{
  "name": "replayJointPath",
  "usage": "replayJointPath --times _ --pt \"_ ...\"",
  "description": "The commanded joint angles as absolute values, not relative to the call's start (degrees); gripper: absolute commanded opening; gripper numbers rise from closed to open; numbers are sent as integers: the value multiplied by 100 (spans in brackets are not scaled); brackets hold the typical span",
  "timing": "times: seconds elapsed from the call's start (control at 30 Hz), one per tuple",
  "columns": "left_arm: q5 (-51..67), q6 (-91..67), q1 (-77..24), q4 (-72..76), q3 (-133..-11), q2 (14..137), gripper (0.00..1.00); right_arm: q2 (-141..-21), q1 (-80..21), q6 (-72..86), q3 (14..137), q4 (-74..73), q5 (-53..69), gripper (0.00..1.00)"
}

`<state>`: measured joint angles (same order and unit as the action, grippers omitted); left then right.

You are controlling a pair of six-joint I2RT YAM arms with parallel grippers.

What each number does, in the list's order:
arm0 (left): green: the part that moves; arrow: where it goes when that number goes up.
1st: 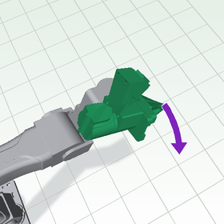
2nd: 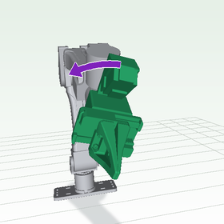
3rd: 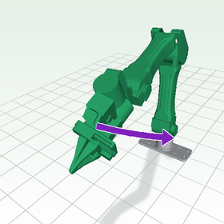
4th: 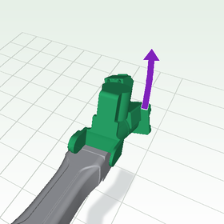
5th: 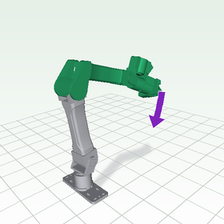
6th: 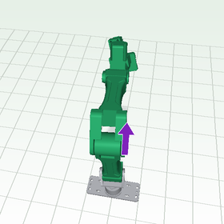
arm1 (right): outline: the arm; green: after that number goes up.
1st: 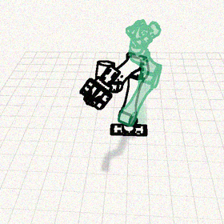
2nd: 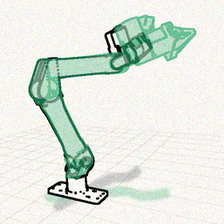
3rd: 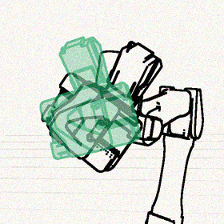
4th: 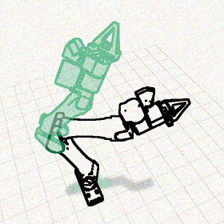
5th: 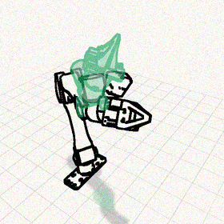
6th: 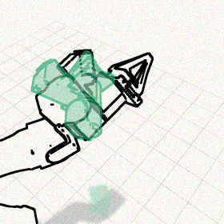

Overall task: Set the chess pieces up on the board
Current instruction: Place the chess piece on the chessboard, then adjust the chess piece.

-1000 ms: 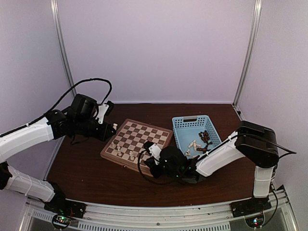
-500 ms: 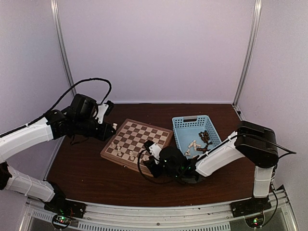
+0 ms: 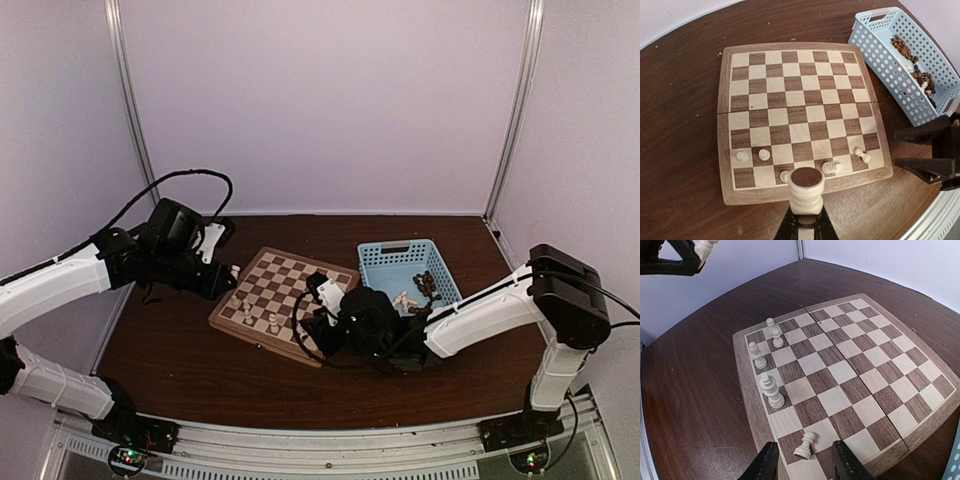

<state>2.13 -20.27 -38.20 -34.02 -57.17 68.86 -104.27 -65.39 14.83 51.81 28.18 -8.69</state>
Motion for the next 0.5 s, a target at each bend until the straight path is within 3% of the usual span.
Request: replayJointPath --times 0.0,0.23,0.47 --pt "422 -2038 -3779 -3815 -5899 6945 0 -10191 -6516 1420 5381 2166 -980 38" --pt "887 -1664 -3779 -4029 -6155 7231 0 -9896 -6278 1680 5822 1026 -1032 34" --pt "2224 -775 -3815 -4946 -7473 8330 0 -9403 -5944 1468 5836 964 215 35"
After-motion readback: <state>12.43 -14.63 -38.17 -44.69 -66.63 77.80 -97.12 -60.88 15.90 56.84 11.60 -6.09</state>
